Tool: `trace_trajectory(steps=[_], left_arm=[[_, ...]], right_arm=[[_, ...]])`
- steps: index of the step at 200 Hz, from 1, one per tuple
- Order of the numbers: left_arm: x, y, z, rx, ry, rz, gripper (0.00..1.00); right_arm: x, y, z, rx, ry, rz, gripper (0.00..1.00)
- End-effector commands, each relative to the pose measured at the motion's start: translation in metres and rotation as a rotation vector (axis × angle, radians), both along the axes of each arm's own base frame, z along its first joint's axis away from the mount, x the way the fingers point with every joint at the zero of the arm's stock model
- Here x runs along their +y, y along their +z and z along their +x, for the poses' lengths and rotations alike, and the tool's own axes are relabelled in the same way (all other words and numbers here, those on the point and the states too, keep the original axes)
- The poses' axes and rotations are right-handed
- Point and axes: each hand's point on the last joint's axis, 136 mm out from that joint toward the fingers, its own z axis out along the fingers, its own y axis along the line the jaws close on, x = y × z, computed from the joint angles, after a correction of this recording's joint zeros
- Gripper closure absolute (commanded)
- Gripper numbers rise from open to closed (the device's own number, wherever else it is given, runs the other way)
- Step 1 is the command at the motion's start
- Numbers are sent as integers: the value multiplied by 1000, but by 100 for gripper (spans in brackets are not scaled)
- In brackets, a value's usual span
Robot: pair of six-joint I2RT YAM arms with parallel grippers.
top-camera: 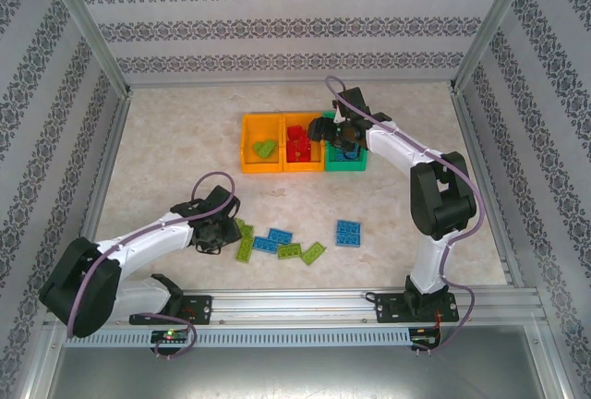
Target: Sort the legos into containers by color
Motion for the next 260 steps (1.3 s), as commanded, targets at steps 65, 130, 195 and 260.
trace_trajectory(steps=[65,130,195,260], left_arm=[[15,11,0,-17,-42,106,72],[3,100,49,-260,-111,110,74],[-127,148,175,-389,-402,-103,76],[-188,140,267,-407,-512,-78,75]], right_arm=[[-15,22,-11,-53,12,-7,22],[-54,18,-54,-63,-8,-70,21],[-86,-28,-139,124,-84,-102,20],[-83,-52,-217,258,-149,-75,16]])
